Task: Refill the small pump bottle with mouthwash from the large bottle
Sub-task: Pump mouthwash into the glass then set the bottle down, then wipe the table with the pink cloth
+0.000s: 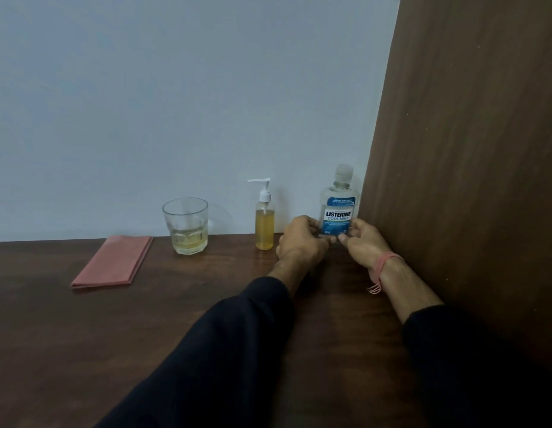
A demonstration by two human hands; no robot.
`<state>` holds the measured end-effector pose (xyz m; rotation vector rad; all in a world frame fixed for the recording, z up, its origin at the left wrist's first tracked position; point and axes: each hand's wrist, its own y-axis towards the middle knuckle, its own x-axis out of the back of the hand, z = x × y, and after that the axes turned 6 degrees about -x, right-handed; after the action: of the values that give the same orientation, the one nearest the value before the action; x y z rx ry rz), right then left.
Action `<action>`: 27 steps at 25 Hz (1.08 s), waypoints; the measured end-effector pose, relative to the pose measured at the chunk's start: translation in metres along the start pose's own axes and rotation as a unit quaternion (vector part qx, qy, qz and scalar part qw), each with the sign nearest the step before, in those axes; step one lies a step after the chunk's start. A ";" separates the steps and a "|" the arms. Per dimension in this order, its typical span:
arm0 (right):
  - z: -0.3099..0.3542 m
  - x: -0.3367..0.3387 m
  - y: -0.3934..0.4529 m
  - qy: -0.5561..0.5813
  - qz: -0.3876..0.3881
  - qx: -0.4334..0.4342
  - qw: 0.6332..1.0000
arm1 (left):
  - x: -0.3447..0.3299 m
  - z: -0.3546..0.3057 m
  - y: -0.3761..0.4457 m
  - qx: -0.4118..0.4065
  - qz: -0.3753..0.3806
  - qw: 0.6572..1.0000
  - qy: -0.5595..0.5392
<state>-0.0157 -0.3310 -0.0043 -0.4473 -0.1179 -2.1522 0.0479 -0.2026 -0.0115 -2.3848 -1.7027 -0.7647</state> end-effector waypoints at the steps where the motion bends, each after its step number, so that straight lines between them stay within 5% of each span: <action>1: -0.002 0.001 0.001 0.000 0.003 -0.001 1.000 | 0.000 0.001 0.000 0.000 0.000 1.000 0.002; 8: -0.009 0.010 -0.032 0.008 -0.029 -0.022 0.999 | 0.038 -0.004 -0.056 -0.014 0.066 0.997 0.042; 10: -0.009 0.016 -0.054 -0.015 -0.026 -0.030 0.999 | 0.088 0.012 -0.091 -0.068 0.085 0.981 0.163; 12: -0.011 0.024 -0.079 -0.040 -0.010 -0.029 0.999 | 0.161 0.037 -0.127 -0.100 0.045 0.948 0.300; 16: -0.005 0.023 -0.129 -0.160 0.035 0.006 0.986 | 0.285 0.083 -0.155 0.023 -0.047 0.896 0.441; 19: -0.002 0.001 -0.170 -0.185 0.082 0.029 0.979 | 0.307 0.096 -0.159 0.080 -0.046 0.894 0.438; 27: 0.024 -0.029 -0.264 -0.307 0.180 0.150 0.922 | 0.300 0.078 -0.219 -0.044 0.008 0.909 0.415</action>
<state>-0.2068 -0.1482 0.0294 -0.8747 -0.6557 -1.5377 -0.0526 0.1626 0.0164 -1.6769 -1.2774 -1.5771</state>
